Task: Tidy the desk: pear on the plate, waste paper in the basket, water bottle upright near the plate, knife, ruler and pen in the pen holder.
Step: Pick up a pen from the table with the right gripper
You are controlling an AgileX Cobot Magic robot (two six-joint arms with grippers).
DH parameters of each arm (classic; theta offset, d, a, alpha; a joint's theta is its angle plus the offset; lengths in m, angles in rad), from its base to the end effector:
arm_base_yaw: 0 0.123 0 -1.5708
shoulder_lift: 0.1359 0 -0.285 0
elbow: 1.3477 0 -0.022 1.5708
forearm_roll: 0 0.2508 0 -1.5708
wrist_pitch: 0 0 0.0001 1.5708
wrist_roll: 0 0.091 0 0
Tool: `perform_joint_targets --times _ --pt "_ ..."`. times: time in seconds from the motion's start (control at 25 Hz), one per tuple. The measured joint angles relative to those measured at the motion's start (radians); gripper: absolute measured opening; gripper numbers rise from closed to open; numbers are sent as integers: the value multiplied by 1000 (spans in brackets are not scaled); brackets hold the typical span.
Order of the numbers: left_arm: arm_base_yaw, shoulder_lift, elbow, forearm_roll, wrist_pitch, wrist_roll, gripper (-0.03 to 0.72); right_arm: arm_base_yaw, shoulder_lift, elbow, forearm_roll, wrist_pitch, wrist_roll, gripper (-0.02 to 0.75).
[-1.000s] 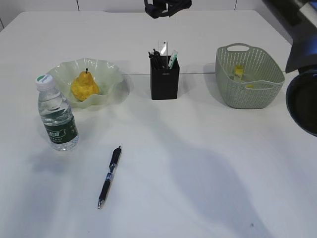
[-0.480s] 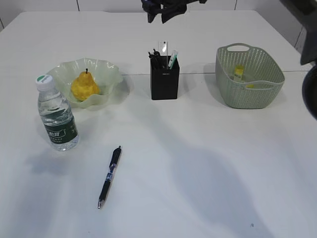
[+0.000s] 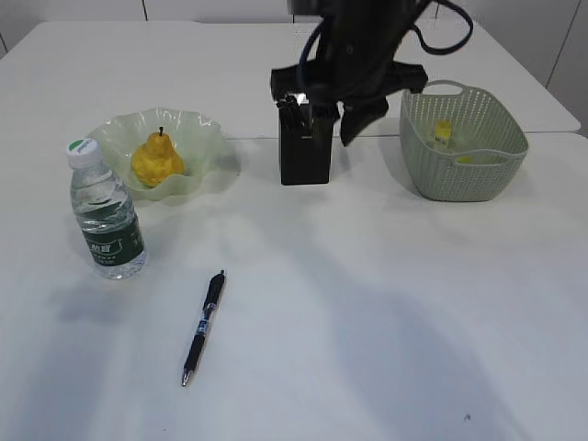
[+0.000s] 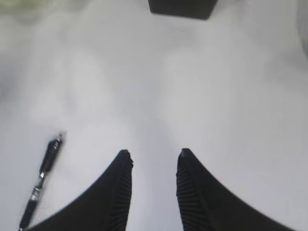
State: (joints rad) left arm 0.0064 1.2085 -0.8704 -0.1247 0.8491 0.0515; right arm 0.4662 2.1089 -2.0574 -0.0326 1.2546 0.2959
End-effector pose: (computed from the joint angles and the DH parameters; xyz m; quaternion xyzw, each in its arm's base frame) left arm 0.2258 -0.0071 0.2791 -0.0072 0.9709 -0.0483 0.2343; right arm 0.4113 0.2038 0.2912 -0.0860 0.9807 0.0501 0.1685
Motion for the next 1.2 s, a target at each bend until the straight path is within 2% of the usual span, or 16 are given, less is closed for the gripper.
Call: perform_joint_targets --times 0.2,0.4,0.8,1.0,1.2 --pt "0 0 0 0 0 0 465 4 -69 236 14 -7 0 241" --pt "0 0 0 -2 0 0 465 21 -122 365 25 -9 0 241" --pt "0 0 0 -26 0 0 465 128 -141 387 83 -58 209 241" --pt "0 0 0 -26 0 0 465 135 -141 387 171 -176 311 246" --pt "0 0 0 -26 0 0 465 139 -130 387 193 -219 376 250"
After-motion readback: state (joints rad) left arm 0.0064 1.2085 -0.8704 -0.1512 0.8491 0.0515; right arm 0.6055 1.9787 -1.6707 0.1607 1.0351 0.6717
